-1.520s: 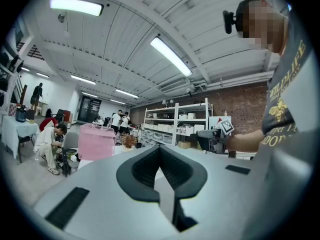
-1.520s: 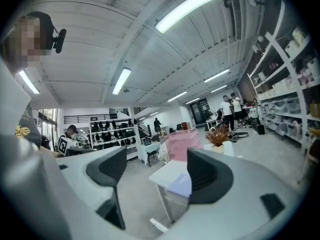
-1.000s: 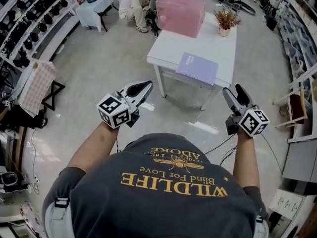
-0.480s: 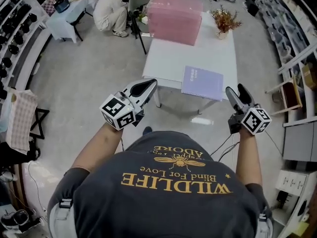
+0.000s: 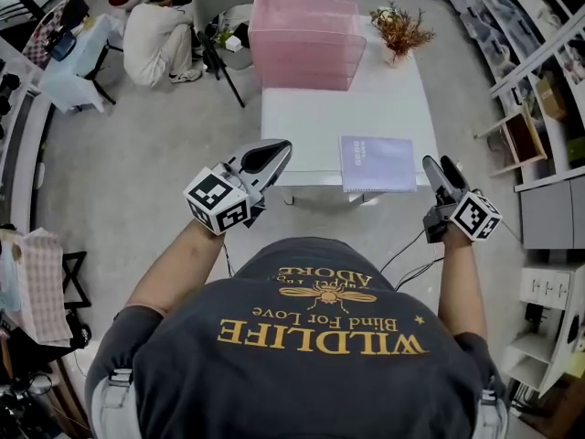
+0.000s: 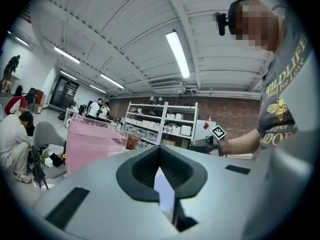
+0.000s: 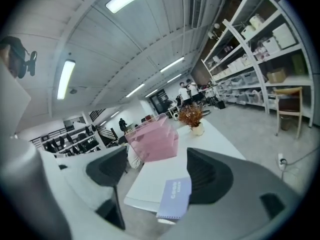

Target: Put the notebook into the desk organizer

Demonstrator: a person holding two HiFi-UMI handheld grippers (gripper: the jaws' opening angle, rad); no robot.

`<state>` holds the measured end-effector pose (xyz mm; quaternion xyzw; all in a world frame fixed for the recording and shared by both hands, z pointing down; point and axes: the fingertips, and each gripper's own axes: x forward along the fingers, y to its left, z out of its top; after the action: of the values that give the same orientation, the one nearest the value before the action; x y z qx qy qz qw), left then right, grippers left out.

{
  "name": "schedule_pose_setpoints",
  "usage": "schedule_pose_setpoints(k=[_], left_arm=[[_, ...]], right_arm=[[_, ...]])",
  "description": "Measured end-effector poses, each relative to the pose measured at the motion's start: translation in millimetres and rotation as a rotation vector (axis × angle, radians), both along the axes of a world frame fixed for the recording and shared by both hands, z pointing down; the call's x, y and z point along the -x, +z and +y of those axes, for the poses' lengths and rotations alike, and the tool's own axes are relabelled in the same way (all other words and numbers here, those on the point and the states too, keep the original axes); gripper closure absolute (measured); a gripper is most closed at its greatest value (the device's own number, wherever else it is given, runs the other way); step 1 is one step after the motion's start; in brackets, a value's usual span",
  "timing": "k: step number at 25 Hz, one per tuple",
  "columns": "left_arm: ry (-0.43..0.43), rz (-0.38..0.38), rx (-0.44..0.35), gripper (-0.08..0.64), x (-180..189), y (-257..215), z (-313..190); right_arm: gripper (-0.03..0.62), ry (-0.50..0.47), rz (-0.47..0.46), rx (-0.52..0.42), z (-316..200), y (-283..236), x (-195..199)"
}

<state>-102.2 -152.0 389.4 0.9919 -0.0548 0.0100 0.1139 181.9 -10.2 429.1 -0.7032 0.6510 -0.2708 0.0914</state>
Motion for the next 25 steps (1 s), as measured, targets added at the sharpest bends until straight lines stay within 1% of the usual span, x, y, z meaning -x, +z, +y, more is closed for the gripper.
schedule_pose_setpoints(k=[2, 5, 7, 9, 11, 13, 17, 19, 21, 23, 25], left_arm=[[0.012, -0.005, 0.006, 0.560, -13.7, 4.7, -5.9], [0.004, -0.011, 0.019, 0.560, -46.9, 11.3, -12.3], [-0.006, -0.030, 0.024, 0.560, -72.7, 18.7, -12.2], [-0.018, -0.057, 0.023, 0.560, -96.4, 25.9, -14.1], [-0.038, -0.071, 0.036, 0.560, -114.5, 31.1, -18.0], [-0.058, -0.077, 0.057, 0.560, -128.2, 35.1, -19.7], [-0.039, -0.115, 0.068, 0.559, -149.4, 46.7, -21.3], [-0.020, -0.114, 0.069, 0.560, -157.3, 52.2, -27.1], [0.003, -0.107, 0.084, 0.559, -161.9, 60.4, -30.2], [0.033, -0.105, 0.100, 0.560, -165.0, 69.3, -30.6], [0.070, -0.111, 0.102, 0.560, -166.9, 77.5, -29.2]], right_arm=[[0.232, 0.016, -0.025, 0.024, 4.7, 11.1, -13.2], [0.232, 0.020, -0.067, 0.050, 9.8, 33.1, -44.2], [0.232, 0.011, -0.090, 0.070, 12.7, 54.5, -69.8], [0.232, -0.020, -0.120, 0.082, 8.6, 74.8, -86.6], [0.232, -0.067, -0.148, 0.096, -1.1, 91.8, -93.5], [0.232, -0.104, -0.156, 0.114, -11.8, 105.6, -102.9], [0.232, -0.128, -0.183, 0.135, -20.7, 115.9, -108.9], [0.232, -0.115, -0.187, 0.133, -21.6, 116.8, -112.3], [0.232, -0.081, -0.207, 0.134, -16.5, 121.7, -114.5], [0.232, -0.033, -0.262, 0.158, -5.6, 134.7, -111.6], [0.232, 0.032, -0.352, 0.201, 11.1, 154.4, -105.0]])
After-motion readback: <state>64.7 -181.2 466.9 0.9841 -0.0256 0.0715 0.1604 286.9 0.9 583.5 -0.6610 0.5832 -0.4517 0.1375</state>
